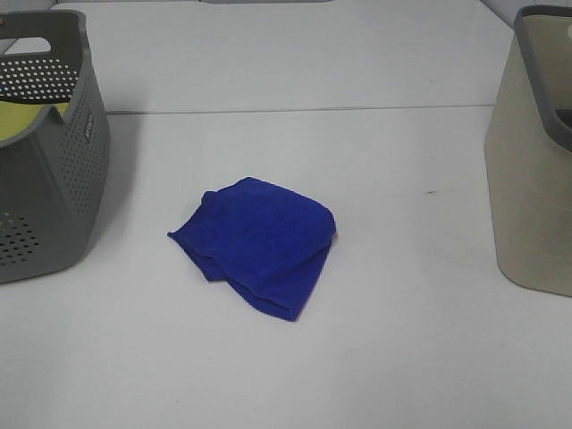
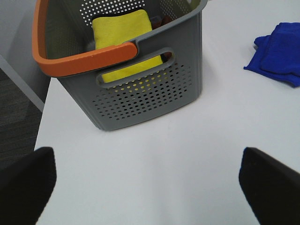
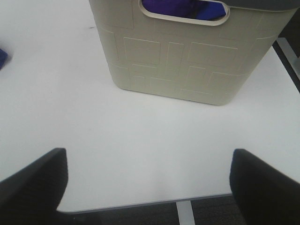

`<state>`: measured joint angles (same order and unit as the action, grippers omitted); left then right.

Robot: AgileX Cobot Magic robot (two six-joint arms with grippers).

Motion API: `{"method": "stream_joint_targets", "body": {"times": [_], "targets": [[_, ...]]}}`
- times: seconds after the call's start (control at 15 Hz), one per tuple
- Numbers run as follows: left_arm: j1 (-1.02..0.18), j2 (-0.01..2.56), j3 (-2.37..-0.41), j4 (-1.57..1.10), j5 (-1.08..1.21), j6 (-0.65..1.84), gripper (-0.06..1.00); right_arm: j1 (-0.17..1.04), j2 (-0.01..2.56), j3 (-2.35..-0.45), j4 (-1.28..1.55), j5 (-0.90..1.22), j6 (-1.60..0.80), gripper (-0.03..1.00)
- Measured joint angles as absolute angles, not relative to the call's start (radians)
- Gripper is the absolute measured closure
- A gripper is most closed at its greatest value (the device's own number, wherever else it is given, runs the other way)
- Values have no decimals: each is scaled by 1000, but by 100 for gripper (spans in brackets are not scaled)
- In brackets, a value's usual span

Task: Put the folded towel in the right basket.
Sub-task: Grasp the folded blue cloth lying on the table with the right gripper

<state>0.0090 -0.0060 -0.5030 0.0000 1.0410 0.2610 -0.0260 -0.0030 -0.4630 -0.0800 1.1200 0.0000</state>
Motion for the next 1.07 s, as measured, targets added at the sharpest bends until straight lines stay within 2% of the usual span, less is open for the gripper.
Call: {"method": "stream_joint_targets", "body": {"times": [1.07], "targets": [[9, -6, -503, 0, 1041, 261, -4, -26, -3, -463, -80, 1120, -7, 6]]}}
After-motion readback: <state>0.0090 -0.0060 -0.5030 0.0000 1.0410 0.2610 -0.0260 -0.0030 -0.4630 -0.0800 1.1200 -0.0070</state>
